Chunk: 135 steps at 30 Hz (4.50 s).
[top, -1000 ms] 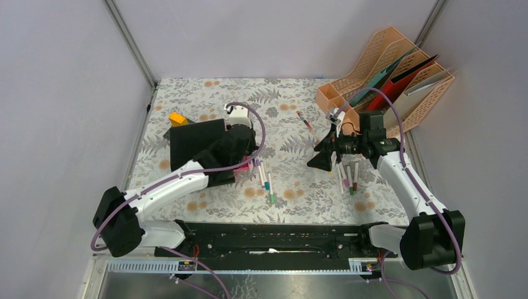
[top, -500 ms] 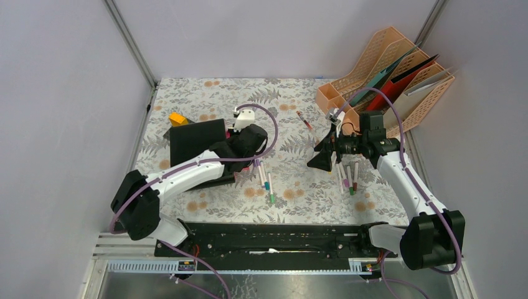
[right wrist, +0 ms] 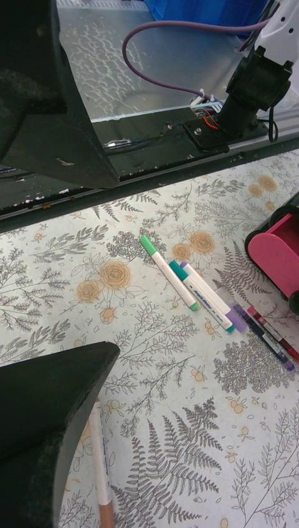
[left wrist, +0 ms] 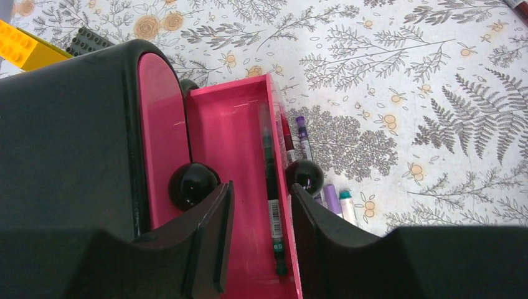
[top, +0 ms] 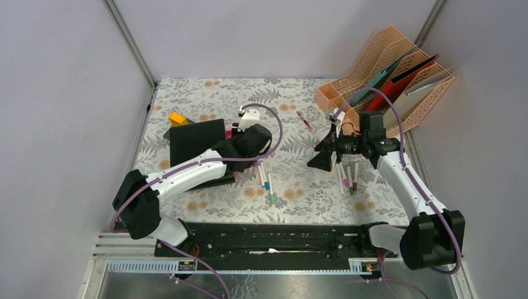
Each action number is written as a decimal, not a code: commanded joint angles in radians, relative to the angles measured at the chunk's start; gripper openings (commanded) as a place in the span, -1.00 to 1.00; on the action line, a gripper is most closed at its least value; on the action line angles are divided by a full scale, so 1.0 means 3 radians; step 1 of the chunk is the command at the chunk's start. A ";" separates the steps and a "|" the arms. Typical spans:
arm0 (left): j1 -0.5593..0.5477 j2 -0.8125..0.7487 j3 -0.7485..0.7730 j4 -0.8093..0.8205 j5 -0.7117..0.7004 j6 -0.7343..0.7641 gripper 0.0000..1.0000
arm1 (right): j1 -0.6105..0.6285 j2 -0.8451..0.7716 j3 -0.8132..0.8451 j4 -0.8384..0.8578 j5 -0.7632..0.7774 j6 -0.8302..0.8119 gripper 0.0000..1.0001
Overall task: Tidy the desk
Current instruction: Pick up the stationery from the center of the board, then place the stationery in the drawer.
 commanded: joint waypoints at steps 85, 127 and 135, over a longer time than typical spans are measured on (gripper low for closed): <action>0.0138 -0.2078 -0.2373 0.3553 0.2944 -0.0638 0.97 | 0.0571 0.3086 0.2707 -0.0373 0.2782 -0.0082 -1.00; 0.0288 0.0269 -0.1704 0.5818 0.2995 -0.1955 0.76 | 0.0456 0.0655 0.0466 0.1136 -0.0421 0.1685 -1.00; 0.0289 0.0439 -0.1617 0.5859 0.3144 -0.2101 0.18 | 0.0460 0.0657 0.0445 0.1158 -0.0417 0.1699 -1.00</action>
